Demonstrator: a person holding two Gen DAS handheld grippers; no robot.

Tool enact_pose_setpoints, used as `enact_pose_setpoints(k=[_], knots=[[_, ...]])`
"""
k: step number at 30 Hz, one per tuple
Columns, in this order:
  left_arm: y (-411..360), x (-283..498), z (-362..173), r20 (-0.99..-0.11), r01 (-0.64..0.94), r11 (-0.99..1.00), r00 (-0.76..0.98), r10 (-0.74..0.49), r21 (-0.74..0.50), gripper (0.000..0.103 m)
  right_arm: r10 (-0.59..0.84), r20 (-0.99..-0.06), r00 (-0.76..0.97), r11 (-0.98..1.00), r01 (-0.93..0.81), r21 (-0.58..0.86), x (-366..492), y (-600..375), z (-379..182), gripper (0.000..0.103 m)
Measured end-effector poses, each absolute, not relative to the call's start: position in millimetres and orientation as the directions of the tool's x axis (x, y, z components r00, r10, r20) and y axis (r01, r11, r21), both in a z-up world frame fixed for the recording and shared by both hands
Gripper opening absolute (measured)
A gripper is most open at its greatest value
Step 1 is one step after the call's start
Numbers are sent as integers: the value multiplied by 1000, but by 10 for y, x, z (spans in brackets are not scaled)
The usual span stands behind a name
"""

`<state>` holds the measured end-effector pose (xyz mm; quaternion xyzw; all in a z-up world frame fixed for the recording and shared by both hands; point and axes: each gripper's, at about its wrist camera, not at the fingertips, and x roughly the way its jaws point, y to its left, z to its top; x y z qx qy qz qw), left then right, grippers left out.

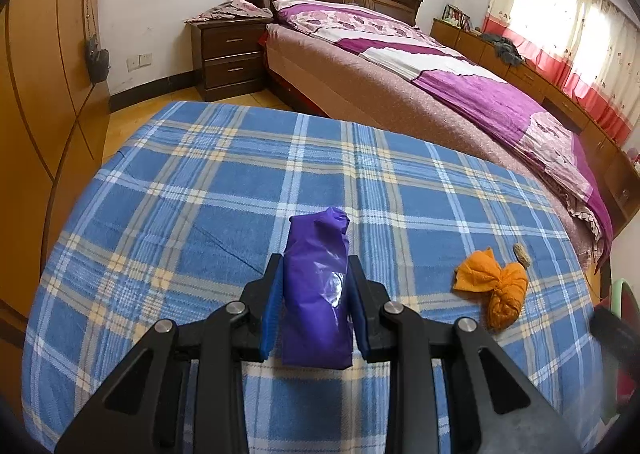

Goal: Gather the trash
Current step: 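Grasp the orange cloth bundle with the right tool while the left tool holds the purple bag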

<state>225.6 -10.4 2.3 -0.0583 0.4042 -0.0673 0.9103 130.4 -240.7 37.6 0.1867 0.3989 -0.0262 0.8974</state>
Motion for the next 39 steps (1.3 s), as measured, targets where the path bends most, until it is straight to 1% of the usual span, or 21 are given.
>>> enact_pose_setpoints(k=[3, 11, 15, 18, 20, 23, 26, 30, 39], knots=[[-93, 2236, 33, -723, 80, 983, 668, -175, -164, 32, 106, -735, 669, 935, 184, 302, 1452, -2307, 287, 83], [-107, 2216, 17, -723, 91, 981, 665, -190, -174, 32, 120, -763, 635, 941, 172, 291, 1705, -2169, 88, 61], [-109, 2221, 17, -723, 90, 981, 664, -190, -175, 32, 110, -766, 633, 947, 166, 274, 1745, -2090, 34, 56], [-107, 2216, 15, -726, 91, 980, 660, -194, -180, 32, 103, -763, 639, 955, 151, 255, 1770, -2009, 21, 50], [-106, 2218, 18, -725, 91, 979, 660, -195, -181, 32, 93, -762, 641, 961, 143, 238, 1783, -1972, 15, 43], [-106, 2214, 14, -723, 92, 979, 662, -198, -184, 32, 85, -760, 645, 967, 131, 220, 1777, -1936, 8, 37], [-101, 2219, 17, -721, 93, 978, 663, -199, -185, 32, 93, -758, 645, 967, 124, 224, 1764, -1929, 12, 34], [-101, 2224, 17, -719, 93, 977, 664, -203, -190, 32, 91, -739, 667, 964, 126, 233, 1676, -1970, 109, 33], [-120, 2197, 54, -712, 104, 977, 671, -208, -187, 32, 60, -676, 734, 955, 155, 253, 1187, -2211, 532, 33]])
